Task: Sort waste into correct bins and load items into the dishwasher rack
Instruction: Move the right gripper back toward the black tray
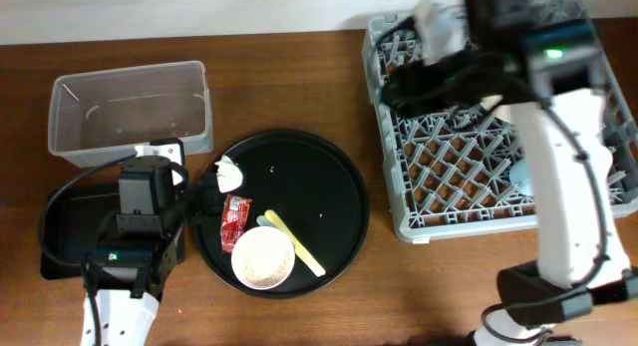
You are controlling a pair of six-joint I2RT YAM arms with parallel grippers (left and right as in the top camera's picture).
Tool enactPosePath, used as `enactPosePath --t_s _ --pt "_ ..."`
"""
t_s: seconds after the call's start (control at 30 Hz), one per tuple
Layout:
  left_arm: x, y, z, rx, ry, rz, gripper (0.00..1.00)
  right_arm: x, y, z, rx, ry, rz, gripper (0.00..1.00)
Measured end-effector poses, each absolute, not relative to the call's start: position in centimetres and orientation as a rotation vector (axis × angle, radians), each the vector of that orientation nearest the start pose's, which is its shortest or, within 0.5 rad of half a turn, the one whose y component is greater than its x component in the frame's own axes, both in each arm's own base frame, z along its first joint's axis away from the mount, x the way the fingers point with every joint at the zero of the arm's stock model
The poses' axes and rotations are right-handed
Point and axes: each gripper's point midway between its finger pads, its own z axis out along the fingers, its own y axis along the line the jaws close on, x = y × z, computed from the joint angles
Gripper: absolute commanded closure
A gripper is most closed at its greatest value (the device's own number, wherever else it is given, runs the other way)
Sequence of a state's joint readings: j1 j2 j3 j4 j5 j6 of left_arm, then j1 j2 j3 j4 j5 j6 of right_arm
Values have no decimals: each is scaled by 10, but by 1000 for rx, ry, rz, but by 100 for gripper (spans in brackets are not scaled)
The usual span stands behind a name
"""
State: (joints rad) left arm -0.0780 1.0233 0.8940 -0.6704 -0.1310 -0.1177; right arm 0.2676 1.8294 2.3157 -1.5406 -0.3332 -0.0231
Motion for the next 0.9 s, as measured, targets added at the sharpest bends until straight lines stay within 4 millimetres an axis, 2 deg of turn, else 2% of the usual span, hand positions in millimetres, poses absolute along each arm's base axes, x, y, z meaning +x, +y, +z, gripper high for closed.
enactPosePath --t_s 0.1,0.3,0.37,0.5,0.67,0.77,0.9 --pt "304 -1 191 -110 2360 61 0 363 173 324 -552 2583 476 27" --pt "304 -1 192 -110 2360 61 0 365 172 317 -555 2597 437 29" --pt "304 -1 192 -110 2360 61 0 363 174 302 -561 2638 450 32" --pt "304 -1 192 -110 2360 61 0 360 182 262 -586 2734 480 33" --pt "304 -1 192 -110 2360 61 0 340 197 218 -664 2849 485 33" --pt "305 -1 192 -110 2359 60 0 327 215 199 -746 2871 493 33" --pt "308 -5 195 -101 2342 34 0 316 237 190 -836 2852 506 32"
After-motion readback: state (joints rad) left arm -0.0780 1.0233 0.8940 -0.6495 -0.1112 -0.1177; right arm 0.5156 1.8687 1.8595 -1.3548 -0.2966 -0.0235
